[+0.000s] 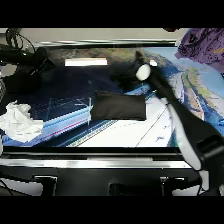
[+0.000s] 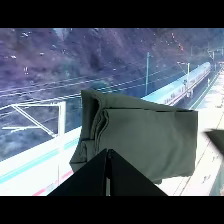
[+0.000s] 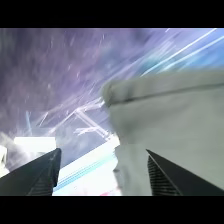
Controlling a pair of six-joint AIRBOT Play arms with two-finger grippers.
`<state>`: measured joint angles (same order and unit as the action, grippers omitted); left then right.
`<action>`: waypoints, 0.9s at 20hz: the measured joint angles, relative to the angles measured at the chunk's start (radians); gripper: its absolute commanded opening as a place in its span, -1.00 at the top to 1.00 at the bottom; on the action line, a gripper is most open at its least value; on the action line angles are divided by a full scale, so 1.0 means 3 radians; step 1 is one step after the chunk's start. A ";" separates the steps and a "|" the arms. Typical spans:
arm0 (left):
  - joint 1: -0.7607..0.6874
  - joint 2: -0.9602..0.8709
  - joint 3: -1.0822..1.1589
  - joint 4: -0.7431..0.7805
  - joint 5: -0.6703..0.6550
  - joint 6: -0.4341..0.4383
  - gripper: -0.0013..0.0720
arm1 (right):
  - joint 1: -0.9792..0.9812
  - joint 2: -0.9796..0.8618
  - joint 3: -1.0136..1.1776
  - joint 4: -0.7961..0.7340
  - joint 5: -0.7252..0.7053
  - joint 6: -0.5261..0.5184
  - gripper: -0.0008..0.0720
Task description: Fold the clothes and pants, and hang the long-sleeved shirts on hangers.
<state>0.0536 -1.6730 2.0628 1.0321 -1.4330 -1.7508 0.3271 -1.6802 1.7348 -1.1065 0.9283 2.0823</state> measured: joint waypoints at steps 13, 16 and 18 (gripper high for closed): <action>0.0000 0.0000 0.0000 0.0000 -0.0038 -0.0001 0.91 | -0.2056 -0.0079 -0.1127 0.1039 0.1305 -0.2075 -0.50; 0.0001 0.0000 0.0000 0.0000 -0.0039 -0.0003 0.91 | -0.2059 -0.0231 -0.1455 0.1292 0.1204 -0.2419 -0.50; 0.0000 0.0000 0.0000 -0.0001 -0.0039 -0.0006 0.91 | -0.2007 -0.0326 -0.1553 0.1432 0.1116 -0.2571 -0.49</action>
<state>0.0536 -1.6730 2.0628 1.0317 -1.4448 -1.7527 -0.2749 -1.7779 1.2690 -0.6769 1.2633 1.3109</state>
